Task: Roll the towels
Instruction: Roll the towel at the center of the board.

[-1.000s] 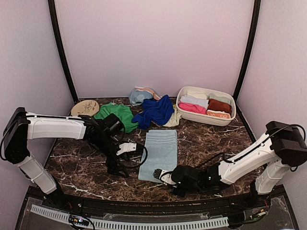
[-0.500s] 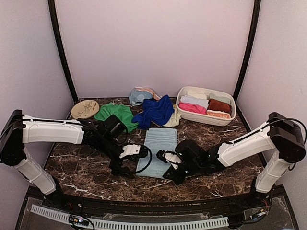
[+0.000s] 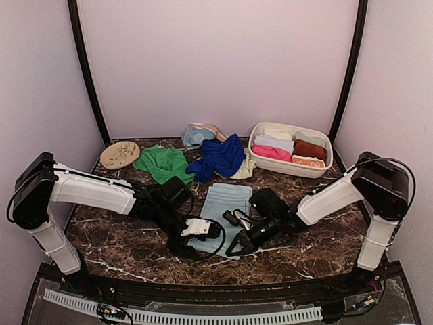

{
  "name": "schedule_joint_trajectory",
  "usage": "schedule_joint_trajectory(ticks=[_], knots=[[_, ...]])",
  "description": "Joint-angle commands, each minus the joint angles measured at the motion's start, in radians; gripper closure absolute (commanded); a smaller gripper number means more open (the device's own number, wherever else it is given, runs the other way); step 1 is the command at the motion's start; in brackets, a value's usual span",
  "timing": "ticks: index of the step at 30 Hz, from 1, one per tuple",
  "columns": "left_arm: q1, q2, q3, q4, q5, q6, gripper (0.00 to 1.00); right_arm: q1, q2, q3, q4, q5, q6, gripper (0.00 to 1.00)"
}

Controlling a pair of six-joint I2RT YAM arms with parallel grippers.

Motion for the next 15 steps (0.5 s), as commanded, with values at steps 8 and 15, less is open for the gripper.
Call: schedule_joint_trajectory(ticks=[8,15], knots=[[-0.003,0.074,0.009,0.072,-0.086,0.025,0.59,-0.054,0.022,0.009,0.051,-0.151,0.097,1.0],[0.052,0.12,0.102,-0.072,0.071,-0.04,0.93,-0.059,-0.078,-0.028,0.033,0.015,0.006,0.89]])
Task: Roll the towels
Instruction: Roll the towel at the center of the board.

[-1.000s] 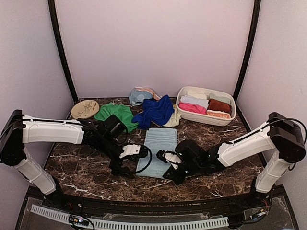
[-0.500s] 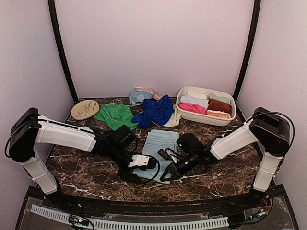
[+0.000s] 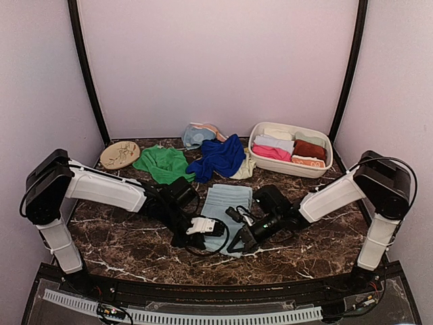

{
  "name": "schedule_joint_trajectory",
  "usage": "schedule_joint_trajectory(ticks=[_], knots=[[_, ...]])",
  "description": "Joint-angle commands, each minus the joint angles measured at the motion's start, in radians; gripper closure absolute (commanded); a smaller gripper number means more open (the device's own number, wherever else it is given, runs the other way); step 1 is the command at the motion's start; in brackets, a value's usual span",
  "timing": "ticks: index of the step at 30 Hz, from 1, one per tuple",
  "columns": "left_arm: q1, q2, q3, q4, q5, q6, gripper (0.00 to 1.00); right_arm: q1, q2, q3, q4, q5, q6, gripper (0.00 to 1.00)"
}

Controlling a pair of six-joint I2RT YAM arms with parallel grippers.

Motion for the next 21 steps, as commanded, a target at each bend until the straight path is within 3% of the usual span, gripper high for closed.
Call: schedule_joint_trajectory(ticks=[1,3,7,13,21], knots=[[0.05,0.018,0.068,-0.131,0.155,-0.052,0.93,-0.008,-0.104,-0.036,0.024,0.145,-0.078,0.82],[0.077,0.045,0.094,-0.182,0.218,-0.072,0.93,-0.002,-0.176,-0.083,0.062,0.229,-0.124,0.7],[0.107,0.093,0.133,-0.253,0.295,-0.106,0.94,0.081,-0.392,-0.215,0.17,0.488,-0.27,0.58],[0.118,0.17,0.196,-0.318,0.363,-0.132,0.95,0.276,-0.475,-0.188,0.014,0.785,-0.499,0.57],[0.147,0.238,0.256,-0.411,0.434,-0.127,0.97,0.48,-0.313,-0.145,0.054,1.017,-0.634,0.56]])
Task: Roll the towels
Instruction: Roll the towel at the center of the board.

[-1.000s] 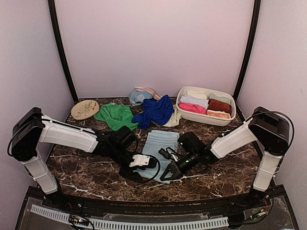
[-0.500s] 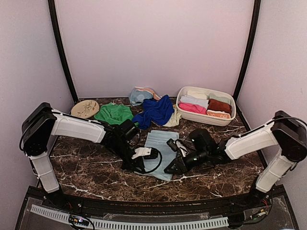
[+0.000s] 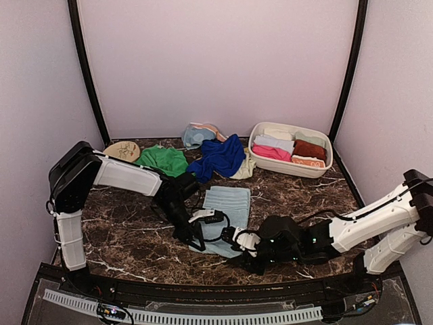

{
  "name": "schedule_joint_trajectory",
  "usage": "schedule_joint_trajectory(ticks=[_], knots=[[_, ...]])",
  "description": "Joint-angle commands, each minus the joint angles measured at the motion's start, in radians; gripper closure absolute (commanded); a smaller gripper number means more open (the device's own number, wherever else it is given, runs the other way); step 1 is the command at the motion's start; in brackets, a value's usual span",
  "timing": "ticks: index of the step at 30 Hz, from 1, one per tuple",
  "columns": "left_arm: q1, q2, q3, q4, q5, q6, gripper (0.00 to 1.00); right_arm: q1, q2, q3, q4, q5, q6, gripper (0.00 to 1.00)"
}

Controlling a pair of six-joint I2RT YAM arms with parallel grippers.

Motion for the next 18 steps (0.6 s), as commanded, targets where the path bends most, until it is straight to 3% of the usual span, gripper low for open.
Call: schedule_joint_trajectory(ticks=[1,7,14,16,18], knots=[[0.02,0.027,0.04,-0.112,0.079,0.002,0.97,0.078,0.105,0.044,0.036,0.225,-0.126,0.57],[0.025,0.052,0.05,-0.153,0.081,0.027,0.99,0.101,0.245,0.1,0.109,0.356,-0.198,0.63],[0.031,0.044,0.047,-0.146,0.07,0.039,0.92,0.086,0.293,0.117,0.13,0.387,-0.13,0.93],[0.031,0.037,0.042,-0.141,0.059,0.043,0.87,0.074,0.283,0.101,0.139,0.357,-0.086,0.99],[0.037,0.012,0.021,-0.113,0.033,0.031,0.75,0.047,0.256,0.085,0.134,0.277,-0.026,1.0]])
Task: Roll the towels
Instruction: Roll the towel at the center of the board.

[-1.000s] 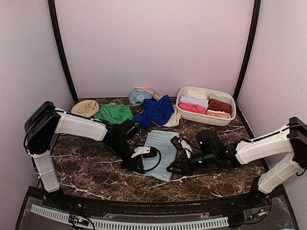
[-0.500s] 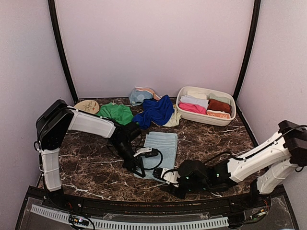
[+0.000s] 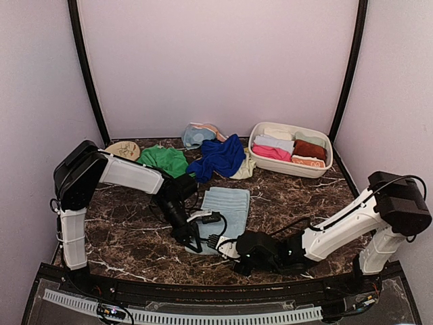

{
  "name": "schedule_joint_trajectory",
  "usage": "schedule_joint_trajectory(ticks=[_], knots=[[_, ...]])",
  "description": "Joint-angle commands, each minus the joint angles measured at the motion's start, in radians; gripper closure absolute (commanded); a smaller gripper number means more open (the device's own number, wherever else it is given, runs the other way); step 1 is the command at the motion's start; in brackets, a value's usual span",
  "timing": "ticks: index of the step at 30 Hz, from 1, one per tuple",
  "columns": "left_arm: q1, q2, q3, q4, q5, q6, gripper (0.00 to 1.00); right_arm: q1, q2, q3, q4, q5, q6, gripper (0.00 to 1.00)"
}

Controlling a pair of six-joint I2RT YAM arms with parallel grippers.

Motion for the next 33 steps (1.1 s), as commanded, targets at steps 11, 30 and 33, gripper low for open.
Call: schedule_joint_trajectory(ticks=[11,30,33], knots=[[0.038,-0.409,-0.247,0.248,-0.236,0.077,0.18,-0.307,-0.025,-0.017,-0.09,-0.68,0.394,1.0],[-0.173,-0.318,-0.15,0.276,-0.437,0.274,0.36,-0.485,0.15,0.058,-0.195,-1.027,0.564,1.0],[-0.174,-0.29,-0.163,0.31,-0.484,0.287,0.41,-0.503,0.148,0.056,-0.194,-1.045,0.575,1.0]])
